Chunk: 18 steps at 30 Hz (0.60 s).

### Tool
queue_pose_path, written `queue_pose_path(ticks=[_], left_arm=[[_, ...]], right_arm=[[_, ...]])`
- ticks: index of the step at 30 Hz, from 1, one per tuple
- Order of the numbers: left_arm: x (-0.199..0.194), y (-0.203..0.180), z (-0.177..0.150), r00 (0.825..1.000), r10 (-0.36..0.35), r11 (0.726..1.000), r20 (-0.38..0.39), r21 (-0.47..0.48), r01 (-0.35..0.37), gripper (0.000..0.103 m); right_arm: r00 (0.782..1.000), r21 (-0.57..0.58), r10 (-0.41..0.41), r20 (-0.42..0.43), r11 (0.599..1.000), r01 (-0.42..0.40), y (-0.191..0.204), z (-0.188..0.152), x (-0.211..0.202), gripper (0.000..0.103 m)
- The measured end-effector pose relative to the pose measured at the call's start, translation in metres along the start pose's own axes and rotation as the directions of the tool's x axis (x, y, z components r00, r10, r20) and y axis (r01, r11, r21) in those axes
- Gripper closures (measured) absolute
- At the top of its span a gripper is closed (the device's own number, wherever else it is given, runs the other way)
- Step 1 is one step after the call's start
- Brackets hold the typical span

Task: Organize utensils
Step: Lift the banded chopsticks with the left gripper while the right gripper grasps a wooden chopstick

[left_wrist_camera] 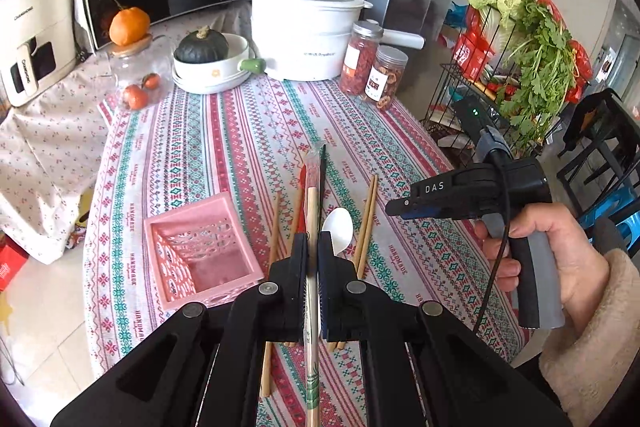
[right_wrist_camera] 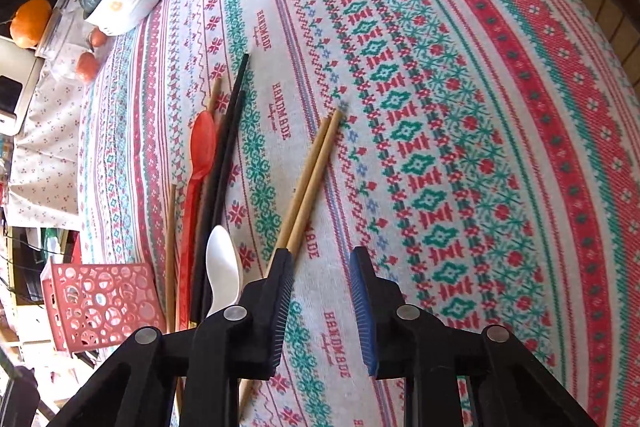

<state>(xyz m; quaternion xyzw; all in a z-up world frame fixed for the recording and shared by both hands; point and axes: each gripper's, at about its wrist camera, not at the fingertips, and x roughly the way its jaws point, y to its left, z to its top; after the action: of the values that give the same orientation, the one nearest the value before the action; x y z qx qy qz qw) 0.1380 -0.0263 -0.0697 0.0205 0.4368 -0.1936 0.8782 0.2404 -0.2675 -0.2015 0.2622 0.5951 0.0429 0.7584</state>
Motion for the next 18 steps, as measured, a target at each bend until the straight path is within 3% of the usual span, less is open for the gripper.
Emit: queue_pose_path(ticks=[11, 14, 18], left_arm=[[-0.015, 0.040, -0.009, 1.000, 0.009, 0.999, 0.012, -0.048, -0.008, 0.098], [-0.017, 0.044, -0.009, 1.000, 0.006, 0.998, 0.014, -0.062, -0.005, 0.098], [-0.020, 0.045, -0.010, 1.000, 0.004, 0.998, 0.025, -0.066, -0.003, 0.098]], right_arm=[[0.987, -0.045, -0.159, -0.007, 0.986, 0.159, 0.034, 0.011, 0.028, 0.088], [0.973, -0.047, -0.227, -0.025, 0.973, 0.226, 0.041, 0.011, 0.032, 0.090], [0.965, -0.071, -0.260, -0.039, 0.964, 0.257, 0.047, 0.008, 0.035, 0.094]])
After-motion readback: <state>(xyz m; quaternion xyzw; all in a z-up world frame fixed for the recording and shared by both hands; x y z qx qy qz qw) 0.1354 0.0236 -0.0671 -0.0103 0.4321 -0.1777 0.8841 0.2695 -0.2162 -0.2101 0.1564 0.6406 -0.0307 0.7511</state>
